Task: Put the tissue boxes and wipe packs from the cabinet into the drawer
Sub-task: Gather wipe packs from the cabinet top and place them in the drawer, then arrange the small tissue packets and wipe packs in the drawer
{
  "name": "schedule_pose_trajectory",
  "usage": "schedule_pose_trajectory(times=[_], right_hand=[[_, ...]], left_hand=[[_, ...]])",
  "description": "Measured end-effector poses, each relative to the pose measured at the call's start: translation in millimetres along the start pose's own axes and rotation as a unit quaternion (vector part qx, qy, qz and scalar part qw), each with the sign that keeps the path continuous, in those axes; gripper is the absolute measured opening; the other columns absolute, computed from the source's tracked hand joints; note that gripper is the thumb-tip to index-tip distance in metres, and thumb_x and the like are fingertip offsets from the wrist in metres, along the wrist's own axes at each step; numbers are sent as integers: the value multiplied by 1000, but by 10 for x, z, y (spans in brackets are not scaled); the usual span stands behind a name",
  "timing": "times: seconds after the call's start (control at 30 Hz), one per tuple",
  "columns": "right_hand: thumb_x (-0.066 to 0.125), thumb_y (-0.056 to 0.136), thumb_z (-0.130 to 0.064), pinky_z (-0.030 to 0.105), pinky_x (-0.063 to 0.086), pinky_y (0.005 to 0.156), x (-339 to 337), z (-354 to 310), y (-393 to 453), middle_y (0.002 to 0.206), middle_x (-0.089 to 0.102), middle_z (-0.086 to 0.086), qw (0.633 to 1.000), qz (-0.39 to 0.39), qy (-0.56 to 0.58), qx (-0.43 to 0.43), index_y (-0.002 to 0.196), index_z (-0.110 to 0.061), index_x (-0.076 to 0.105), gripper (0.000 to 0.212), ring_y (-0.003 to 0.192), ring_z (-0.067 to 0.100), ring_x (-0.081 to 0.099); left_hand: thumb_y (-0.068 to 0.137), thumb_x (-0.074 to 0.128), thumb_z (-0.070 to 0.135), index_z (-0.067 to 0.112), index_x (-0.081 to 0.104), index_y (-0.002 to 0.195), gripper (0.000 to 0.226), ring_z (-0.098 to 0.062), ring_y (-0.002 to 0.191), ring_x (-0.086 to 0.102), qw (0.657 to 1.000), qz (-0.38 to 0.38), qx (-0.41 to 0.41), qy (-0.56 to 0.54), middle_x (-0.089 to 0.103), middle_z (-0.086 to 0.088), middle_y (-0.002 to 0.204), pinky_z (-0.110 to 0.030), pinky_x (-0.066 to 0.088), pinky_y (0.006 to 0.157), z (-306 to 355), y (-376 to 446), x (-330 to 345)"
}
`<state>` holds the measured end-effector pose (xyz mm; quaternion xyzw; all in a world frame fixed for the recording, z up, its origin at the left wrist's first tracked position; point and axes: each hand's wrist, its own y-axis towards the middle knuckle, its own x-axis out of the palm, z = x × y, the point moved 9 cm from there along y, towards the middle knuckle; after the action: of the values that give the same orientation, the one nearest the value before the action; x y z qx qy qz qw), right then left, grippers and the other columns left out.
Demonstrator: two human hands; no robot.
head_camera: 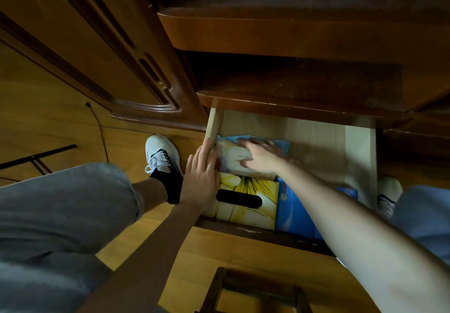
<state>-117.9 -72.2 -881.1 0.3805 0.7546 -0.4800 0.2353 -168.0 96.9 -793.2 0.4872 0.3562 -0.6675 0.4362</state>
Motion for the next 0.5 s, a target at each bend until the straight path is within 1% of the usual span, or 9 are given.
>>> schedule_pose_trajectory(times=[0.03,0.07,0.1,0.2,0.27,0.33,0.4,0.43,0.5], right_hand=[[58,92,-59,59,22,120,44,10,-33,165,31,0,1000,2,-7,-2,159,-37,23,79,149,38,29],[56,93,-60,60,16,123,56,9,-57,169,22,-1,1000,8,-7,-9,161,-37,15,83,151,39,23],[56,92,-60,60,13,124,29,-3,-76,169,20,0,1000,18,-7,-18,161,-35,12,86,152,38,21],[55,91,-62,51,5,124,-167,-70,-191,171,15,5,997,76,-9,-29,163,-27,11,91,157,27,11],[56,92,-63,50,10,125,-301,-78,-334,171,13,2,996,90,2,-3,163,-24,13,91,157,21,8],[62,94,-55,47,17,123,-439,-91,-517,170,18,1,997,65,27,18,162,-22,21,86,156,21,14],[66,95,-46,42,26,120,-686,-147,-777,167,28,1,997,50,50,15,159,-21,32,77,152,23,26],[66,95,-43,40,33,116,-877,-178,-945,163,36,0,996,60,62,9,156,-23,38,69,148,24,35],[64,98,-36,38,44,106,-1382,-274,-1362,150,54,-3,989,121,80,-13,146,-29,52,51,134,22,52]], left_hand=[[100,46,18,10,32,154,57,-32,154,19,1000,1,0,-2,15,-13,168,-56,27,119,-4,12,1],[99,47,18,10,33,153,56,-32,154,19,1000,0,-1,0,14,-13,168,-56,27,119,-8,21,1],[99,47,19,10,34,153,57,-32,154,18,1000,-3,0,6,13,-13,168,-57,27,119,-9,28,-1],[97,50,23,10,35,152,58,-34,153,19,999,-22,-2,30,13,-12,168,-56,26,119,12,35,-33],[95,53,24,9,41,149,58,-36,153,19,998,-30,-16,46,17,-12,168,-57,22,119,56,50,-127],[93,55,24,9,46,147,56,-35,153,16,998,-30,-31,46,20,-12,166,-55,17,121,138,102,-302],[92,56,26,13,46,146,57,-32,152,20,999,-25,-31,25,29,-10,163,-49,17,122,283,191,-582],[92,56,26,15,47,146,56,-31,149,26,999,-18,-27,11,37,-9,158,-45,21,121,380,246,-772],[92,57,24,18,54,141,50,-29,136,44,1000,19,-6,-16,51,-5,147,-43,37,110,616,353,-1272]])
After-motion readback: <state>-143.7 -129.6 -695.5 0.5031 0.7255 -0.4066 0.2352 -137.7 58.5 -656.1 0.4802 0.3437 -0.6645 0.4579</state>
